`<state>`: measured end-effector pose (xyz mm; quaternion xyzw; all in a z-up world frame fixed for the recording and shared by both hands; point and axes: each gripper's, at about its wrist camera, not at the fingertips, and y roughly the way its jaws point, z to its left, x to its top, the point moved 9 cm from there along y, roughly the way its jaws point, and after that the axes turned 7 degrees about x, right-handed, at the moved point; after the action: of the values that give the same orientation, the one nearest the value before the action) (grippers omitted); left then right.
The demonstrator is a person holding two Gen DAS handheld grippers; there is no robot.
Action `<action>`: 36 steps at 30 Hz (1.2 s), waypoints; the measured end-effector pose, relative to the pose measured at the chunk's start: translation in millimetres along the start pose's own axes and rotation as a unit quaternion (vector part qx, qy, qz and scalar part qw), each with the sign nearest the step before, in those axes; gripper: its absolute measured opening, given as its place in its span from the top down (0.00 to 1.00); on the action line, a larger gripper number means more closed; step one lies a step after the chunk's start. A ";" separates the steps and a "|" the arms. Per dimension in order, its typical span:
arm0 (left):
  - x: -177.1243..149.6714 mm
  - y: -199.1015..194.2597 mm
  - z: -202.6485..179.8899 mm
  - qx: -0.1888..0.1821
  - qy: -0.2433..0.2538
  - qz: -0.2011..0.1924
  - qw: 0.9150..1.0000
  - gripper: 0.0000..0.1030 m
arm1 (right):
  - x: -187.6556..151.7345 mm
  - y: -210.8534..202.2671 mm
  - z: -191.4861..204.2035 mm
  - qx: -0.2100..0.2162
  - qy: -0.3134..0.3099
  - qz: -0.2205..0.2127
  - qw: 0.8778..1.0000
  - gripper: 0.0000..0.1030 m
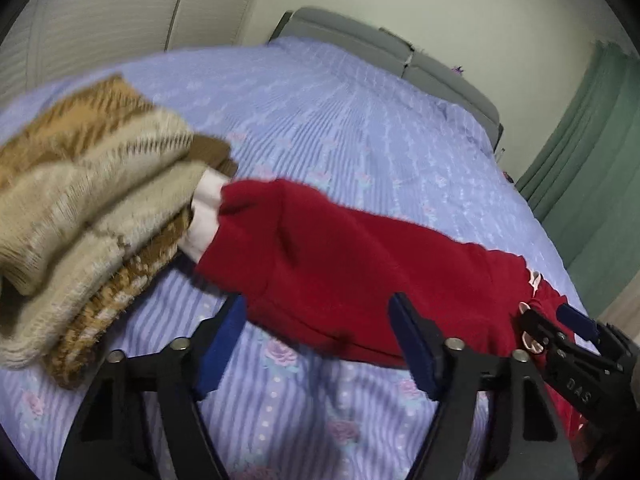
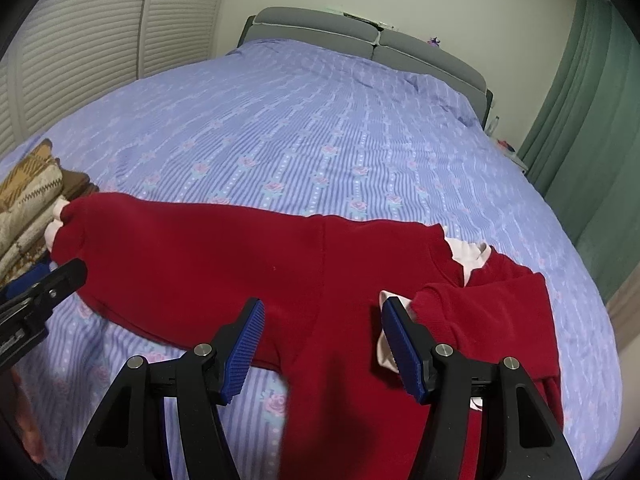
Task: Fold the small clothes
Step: 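Grasp the other sleeve cuff with the left tool and lift it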
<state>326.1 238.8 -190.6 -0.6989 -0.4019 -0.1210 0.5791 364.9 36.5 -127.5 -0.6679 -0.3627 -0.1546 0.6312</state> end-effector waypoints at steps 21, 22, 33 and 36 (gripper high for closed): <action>18.4 34.6 2.8 0.070 -0.009 0.021 0.997 0.73 | -6.6 28.6 12.4 0.021 0.006 0.024 0.999 0.40; 23.5 25.0 -2.1 0.071 -0.003 0.015 0.997 0.73 | -6.5 26.0 8.5 0.025 0.011 0.021 0.999 0.40; 65.6 -62.7 -103.5 0.058 0.104 -0.063 0.991 0.73 | 0.7 -25.6 -66.8 0.031 0.059 -0.025 0.997 0.40; 65.6 -71.0 -148.8 0.049 0.141 -0.071 0.986 0.73 | -0.5 -38.8 -91.9 0.034 0.072 -0.032 0.996 0.40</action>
<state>362.9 132.0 -53.8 -0.6158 -0.3703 -0.2390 0.6531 361.2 -53.7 -85.2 -0.6217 -0.3426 -0.2097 0.6724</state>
